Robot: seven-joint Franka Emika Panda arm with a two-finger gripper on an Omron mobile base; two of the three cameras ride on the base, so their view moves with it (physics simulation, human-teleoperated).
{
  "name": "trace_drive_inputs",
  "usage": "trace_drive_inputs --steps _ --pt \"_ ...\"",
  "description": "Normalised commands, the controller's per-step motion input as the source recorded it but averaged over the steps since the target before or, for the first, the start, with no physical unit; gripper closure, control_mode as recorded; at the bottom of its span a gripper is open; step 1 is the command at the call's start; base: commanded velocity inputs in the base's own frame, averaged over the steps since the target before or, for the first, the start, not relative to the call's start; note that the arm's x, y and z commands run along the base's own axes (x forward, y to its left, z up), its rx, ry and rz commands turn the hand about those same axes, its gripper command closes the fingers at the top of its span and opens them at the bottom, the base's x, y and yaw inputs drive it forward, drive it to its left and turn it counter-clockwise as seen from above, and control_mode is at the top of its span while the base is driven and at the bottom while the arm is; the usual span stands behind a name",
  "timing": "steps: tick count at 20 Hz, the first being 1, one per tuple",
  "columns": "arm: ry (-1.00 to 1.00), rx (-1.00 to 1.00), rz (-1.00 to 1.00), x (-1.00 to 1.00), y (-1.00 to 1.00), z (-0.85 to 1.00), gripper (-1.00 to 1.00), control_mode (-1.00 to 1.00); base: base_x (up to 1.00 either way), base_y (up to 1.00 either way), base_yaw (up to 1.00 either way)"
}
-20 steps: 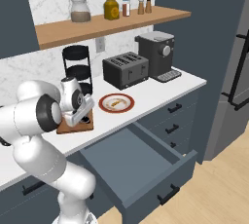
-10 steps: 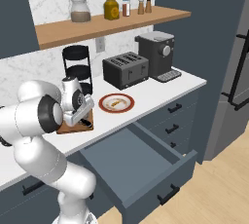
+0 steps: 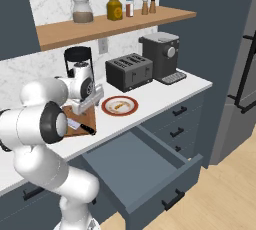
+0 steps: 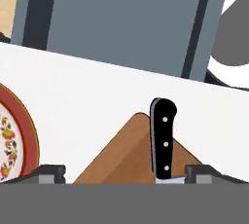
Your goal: Pick up the knife from the drawer and place it on the cutting board. Then place the meat from the plate to the cutting board.
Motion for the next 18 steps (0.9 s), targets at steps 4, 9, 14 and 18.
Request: trace_drive_inputs --steps 4,9,14,18 --pt "0.07 0.06 -0.26 1.0 -0.48 0.41 -1.0 -1.0 0.0 0.0 0.0" --pt "0.1 0.0 -0.41 0.93 -0.12 -0.15 -1.0 -1.0 0.0 0.0 0.0" --pt "0.07 0.0 -0.55 0.34 0.06 -0.26 -1.0 -1.0 0.0 0.0 0.0" --pt "0.04 0.0 -0.37 0.23 0.28 -0.54 -1.0 -1.0 0.0 0.0 0.0"
